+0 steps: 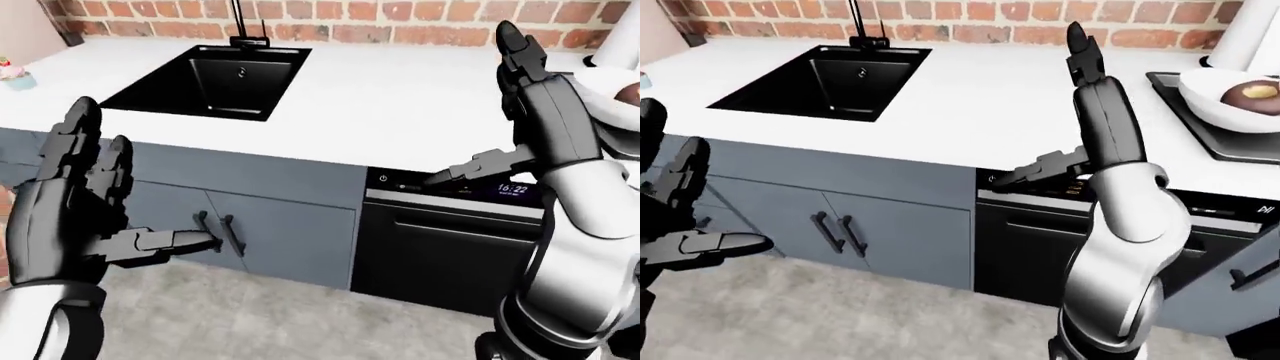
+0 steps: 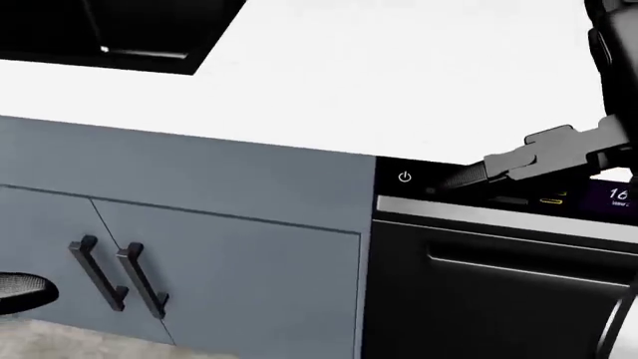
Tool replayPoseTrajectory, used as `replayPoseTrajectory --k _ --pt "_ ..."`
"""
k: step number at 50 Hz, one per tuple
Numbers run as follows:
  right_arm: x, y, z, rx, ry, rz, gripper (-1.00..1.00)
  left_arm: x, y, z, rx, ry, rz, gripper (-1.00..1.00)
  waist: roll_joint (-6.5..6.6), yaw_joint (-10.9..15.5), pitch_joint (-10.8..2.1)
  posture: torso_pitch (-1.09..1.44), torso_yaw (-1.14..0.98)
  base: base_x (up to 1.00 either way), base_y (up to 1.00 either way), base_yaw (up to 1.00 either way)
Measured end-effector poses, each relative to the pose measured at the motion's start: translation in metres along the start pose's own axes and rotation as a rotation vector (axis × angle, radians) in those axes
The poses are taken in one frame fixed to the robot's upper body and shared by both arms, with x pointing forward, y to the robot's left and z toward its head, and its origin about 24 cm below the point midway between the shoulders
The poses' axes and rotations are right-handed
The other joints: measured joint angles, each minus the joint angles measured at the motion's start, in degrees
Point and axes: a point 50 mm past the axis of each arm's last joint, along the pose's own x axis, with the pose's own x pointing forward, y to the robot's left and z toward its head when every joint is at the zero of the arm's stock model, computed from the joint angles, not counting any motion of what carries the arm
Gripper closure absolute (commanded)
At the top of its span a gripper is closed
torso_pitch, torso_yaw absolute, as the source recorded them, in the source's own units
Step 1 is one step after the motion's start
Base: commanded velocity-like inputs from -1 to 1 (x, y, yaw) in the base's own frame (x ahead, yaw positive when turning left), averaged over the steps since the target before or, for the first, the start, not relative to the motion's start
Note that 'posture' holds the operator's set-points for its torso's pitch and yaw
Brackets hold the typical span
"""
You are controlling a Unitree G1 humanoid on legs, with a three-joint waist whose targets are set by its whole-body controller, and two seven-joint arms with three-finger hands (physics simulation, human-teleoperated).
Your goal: Pick up the bowl with donut and place it on the tray. Pick up the cupcake and place it on the tray.
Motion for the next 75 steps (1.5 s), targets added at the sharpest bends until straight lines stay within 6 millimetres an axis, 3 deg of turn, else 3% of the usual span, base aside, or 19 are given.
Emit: replayPoseTrajectory --k 6,10,12,15,21,27,32,35,37,39,42,53,56,59,64,69,71,73,75 --pt "-0.003 -0.004 0.004 -0.012 -0.039 -0.028 -1.00 -0.003 -0.001 0.011 0.017 -0.068 0.005 -1.00 1.68 -0.27 -0.58 0.00 0.00 0.00 0.42 0.00" --pt "-0.003 -0.005 0.002 -0.011 -0.033 -0.040 -1.00 -0.002 -0.002 0.008 0.009 -0.051 -0.006 -1.00 5.02 -1.03 0.64 0.00 0.00 0.00 0.45 0.00" --pt "-0.002 -0.004 0.004 -0.007 -0.042 -0.037 -1.00 -0.001 -0.001 0.006 0.010 -0.040 0.000 -1.00 7.54 -0.82 0.13 0.00 0.00 0.00 0.45 0.00" --pt "-0.002 0.005 0.001 -0.002 -0.031 0.008 -1.00 -0.001 0.004 0.001 0.008 -0.007 0.030 -1.00 6.09 -0.87 0.78 0.00 0.00 0.00 0.45 0.00" --pt "-0.002 0.002 0.007 -0.004 -0.058 -0.012 -1.00 -0.003 0.004 0.004 0.014 -0.034 0.029 -1.00 2.74 -0.99 0.27 0.00 0.00 0.00 0.45 0.00" --pt "-0.001 0.005 0.004 -0.002 -0.055 -0.008 -1.00 -0.004 0.004 0.002 0.013 -0.025 0.029 -1.00 0.92 -1.10 0.51 0.00 0.00 0.01 0.44 0.00" --pt "0.000 0.006 -0.006 0.007 -0.005 -0.015 -1.00 -0.003 0.001 -0.002 0.002 -0.006 0.000 -1.00 -0.21 -1.10 -0.80 0.00 0.00 0.05 0.42 0.00" --pt "0.001 0.004 0.000 0.001 -0.032 -0.025 -1.00 -0.004 0.002 0.001 0.009 -0.024 0.008 -1.00 1.42 -0.92 -0.57 0.00 0.00 0.17 0.40 0.00" --pt "-0.001 0.004 0.003 -0.006 -0.053 -0.031 -1.00 -0.005 0.003 0.004 0.014 -0.041 0.013 -1.00 3.68 -1.48 0.55 0.00 0.00 0.34 0.40 0.00" --pt "0.000 0.005 0.005 -0.008 -0.063 -0.028 -1.00 -0.005 0.003 0.005 0.018 -0.051 0.016 -1.00 6.68 -1.71 0.43 0.00 0.00 0.43 0.39 0.00" --pt "0.000 0.013 0.001 -0.001 -0.046 0.017 -1.00 -0.005 0.007 0.000 0.015 -0.019 0.041 -1.00 5.71 -1.38 1.72 0.00 0.00 0.53 0.40 0.00" --pt "0.000 0.011 0.004 -0.001 -0.072 0.000 -1.00 -0.004 0.006 0.003 0.023 -0.034 0.037 -1.00 -0.16 0.13 1.15 0.00 0.00 0.56 0.40 0.00" --pt "-0.001 0.009 -0.004 0.000 -0.033 -0.011 -1.00 -0.005 0.001 0.000 0.010 -0.021 0.010 -1.00 0.48 -0.82 1.50 0.00 0.00 0.57 0.39 0.00" --pt "0.000 0.007 -0.008 0.006 -0.001 -0.019 -1.00 -0.004 0.001 0.000 0.010 -0.009 -0.004 -1.00 -0.33 -0.60 0.02 0.00 0.00 0.54 0.41 0.00" --pt "-0.006 0.002 0.006 -0.016 -0.084 -0.052 -1.00 -0.006 0.003 0.009 0.024 -0.069 0.015 -1.00 0.71 2.11 -0.20 0.00 0.00 0.08 0.88 0.00" --pt "-0.002 0.006 -0.003 -0.002 -0.026 -0.023 -1.00 -0.005 0.002 0.003 0.012 -0.032 0.006 -1.00 6.15 4.57 0.65 0.00 0.00 0.00 0.99 0.00" --pt "0.001 0.015 -0.008 0.010 0.005 0.025 -1.00 -0.004 0.005 -0.004 -0.003 0.015 0.026 -1.00 5.84 5.75 1.89 0.00 0.00 0.00 0.99 0.00" --pt "0.002 0.018 -0.007 0.017 0.002 0.052 -1.00 -0.003 0.008 -0.007 0.001 0.036 0.041 -1.00 7.13 5.92 1.20 0.00 0.00 0.00 0.98 0.00" --pt "-0.001 0.011 0.000 0.015 -0.037 0.021 -1.00 -0.004 0.007 0.001 0.016 -0.011 0.042 -1.00 6.11 4.90 0.23 0.00 0.00 0.00 0.91 0.00"
